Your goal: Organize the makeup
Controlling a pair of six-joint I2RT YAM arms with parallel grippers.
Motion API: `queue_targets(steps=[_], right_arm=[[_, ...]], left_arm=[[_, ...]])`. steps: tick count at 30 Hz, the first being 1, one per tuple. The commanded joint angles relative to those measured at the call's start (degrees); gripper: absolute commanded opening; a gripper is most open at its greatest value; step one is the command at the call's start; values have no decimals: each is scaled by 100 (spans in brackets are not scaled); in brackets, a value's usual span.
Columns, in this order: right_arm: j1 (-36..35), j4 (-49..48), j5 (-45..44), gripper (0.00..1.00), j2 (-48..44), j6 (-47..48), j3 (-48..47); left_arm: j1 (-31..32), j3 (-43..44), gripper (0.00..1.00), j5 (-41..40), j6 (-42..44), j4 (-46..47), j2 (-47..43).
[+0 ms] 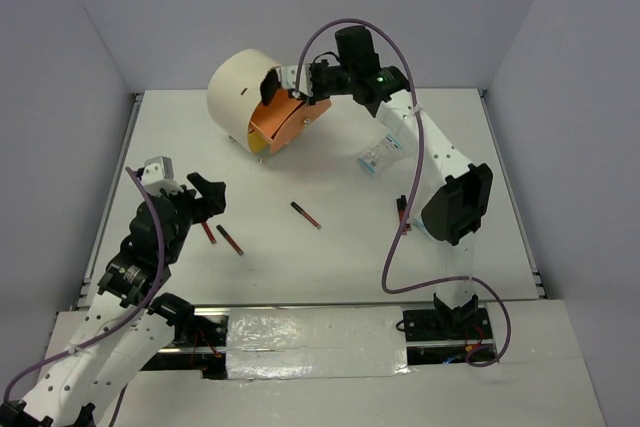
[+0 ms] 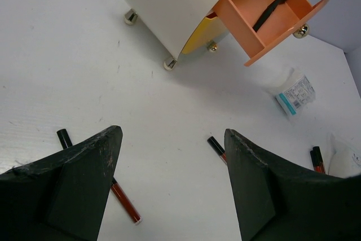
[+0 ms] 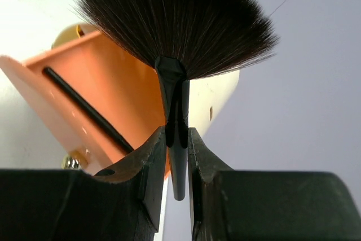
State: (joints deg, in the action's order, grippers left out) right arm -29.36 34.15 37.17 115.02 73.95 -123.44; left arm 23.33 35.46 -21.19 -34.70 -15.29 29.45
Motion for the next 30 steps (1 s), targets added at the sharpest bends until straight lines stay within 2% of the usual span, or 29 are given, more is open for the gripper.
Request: queue_targets(steps=[1, 8, 19, 26, 30], right_arm=[[-78, -603, 317, 0, 64, -715, -189], [-78, -340, 221, 1, 354, -891, -391], [-17, -216, -183, 10, 644, -514, -480], [10, -339, -219, 28, 521, -443, -269], [10, -339, -236, 35, 504, -434, -269]], left_arm=[[-30, -13, 85, -69, 33, 70, -80], [-30, -92, 86, -78, 33, 105, -107], [-30, -92, 86, -113, 60, 96, -89], [-30, -75, 86, -96, 77, 158, -10], [-30, -48, 86, -96, 86, 158, 34]])
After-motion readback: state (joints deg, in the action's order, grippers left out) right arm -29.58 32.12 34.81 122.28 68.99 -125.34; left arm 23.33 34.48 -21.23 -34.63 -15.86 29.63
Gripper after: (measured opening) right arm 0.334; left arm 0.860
